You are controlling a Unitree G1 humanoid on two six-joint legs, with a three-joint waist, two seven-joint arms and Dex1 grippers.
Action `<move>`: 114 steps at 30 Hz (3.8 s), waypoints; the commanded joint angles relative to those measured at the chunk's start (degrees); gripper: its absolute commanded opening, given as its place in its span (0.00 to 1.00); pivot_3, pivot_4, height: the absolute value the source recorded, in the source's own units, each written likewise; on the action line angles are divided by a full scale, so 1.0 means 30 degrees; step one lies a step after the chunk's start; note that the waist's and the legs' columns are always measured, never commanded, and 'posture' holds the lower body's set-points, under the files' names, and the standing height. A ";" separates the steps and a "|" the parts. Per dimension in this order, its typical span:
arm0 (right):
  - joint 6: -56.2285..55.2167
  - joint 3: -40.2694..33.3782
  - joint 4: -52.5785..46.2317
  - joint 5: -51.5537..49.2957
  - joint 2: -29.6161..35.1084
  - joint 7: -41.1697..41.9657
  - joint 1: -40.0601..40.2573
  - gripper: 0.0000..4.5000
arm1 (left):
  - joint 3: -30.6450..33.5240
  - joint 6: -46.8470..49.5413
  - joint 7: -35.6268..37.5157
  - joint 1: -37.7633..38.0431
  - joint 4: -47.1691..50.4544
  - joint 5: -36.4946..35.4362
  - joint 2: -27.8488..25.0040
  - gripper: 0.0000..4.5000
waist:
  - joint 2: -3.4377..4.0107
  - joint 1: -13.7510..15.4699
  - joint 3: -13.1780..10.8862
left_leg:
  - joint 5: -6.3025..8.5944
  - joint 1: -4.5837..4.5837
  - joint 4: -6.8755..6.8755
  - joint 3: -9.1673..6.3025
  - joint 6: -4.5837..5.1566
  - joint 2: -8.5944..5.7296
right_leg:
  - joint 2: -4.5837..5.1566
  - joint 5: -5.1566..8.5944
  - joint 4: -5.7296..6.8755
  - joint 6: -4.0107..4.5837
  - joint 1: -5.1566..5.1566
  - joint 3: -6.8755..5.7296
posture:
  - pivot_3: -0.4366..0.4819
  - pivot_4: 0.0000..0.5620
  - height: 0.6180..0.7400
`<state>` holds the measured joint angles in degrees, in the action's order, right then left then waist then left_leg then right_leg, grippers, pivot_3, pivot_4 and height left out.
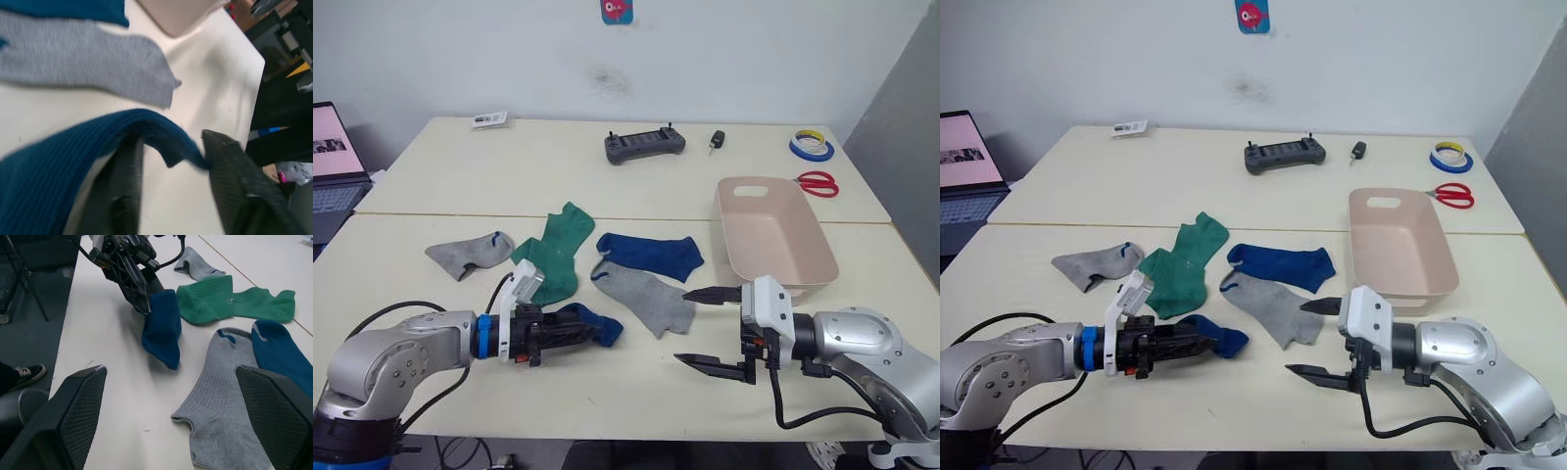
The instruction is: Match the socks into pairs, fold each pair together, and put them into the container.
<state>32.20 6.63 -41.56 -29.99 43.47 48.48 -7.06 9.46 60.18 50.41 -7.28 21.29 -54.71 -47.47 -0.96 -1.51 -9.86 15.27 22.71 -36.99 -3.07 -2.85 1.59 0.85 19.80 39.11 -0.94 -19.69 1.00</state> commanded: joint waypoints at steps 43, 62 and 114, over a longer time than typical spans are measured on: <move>-1.1939 0.8402 0.8801 1.0692 -0.5372 0.1220 -0.2912 1.00 | 0.2366 -2.0846 0.8463 0.6323 -0.7127 1.2880 -0.3057 0.99 | -0.0014 -0.0049 0.0009 | -0.0004 0.0001 -0.0001 0.0072 -0.0003 0.0014 | -0.0030 0.0003 0.0148 0.0014 -0.0132 0.0003 | 0.48 0.27 1.00; -1.0286 0.6552 0.6434 0.9873 -0.4790 0.1077 -0.1590 1.00 | -0.1551 -2.8468 0.8290 0.3450 -1.0756 1.5388 -0.3330 0.30 | 0.0034 -0.0054 0.0047 | -0.0006 -0.0058 -0.0005 0.0095 0.0000 0.0013 | -0.0024 0.0004 0.0244 0.0013 -0.0115 0.0001 | 0.48 0.27 1.00; -0.6252 0.4650 0.5181 1.0709 -0.8915 -0.6170 -0.0326 1.00 | -0.2534 -0.0548 -0.0088 -1.2290 -0.1700 0.2549 0.2437 0.00 | -0.0032 -0.0066 0.0016 | -0.0078 0.0042 -0.0111 0.0036 -0.0125 0.0036 | -0.0223 0.0025 0.0283 0.0019 -0.0167 0.0121 | 0.48 0.27 1.00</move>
<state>13.36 20.02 -25.39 1.46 17.77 31.67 -6.77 1.03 59.62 50.89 -42.81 15.92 -47.47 -40.44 -1.05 -1.71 -9.81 15.04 22.83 -37.33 -2.96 -3.23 1.70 0.19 19.87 39.96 -0.88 -20.18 1.39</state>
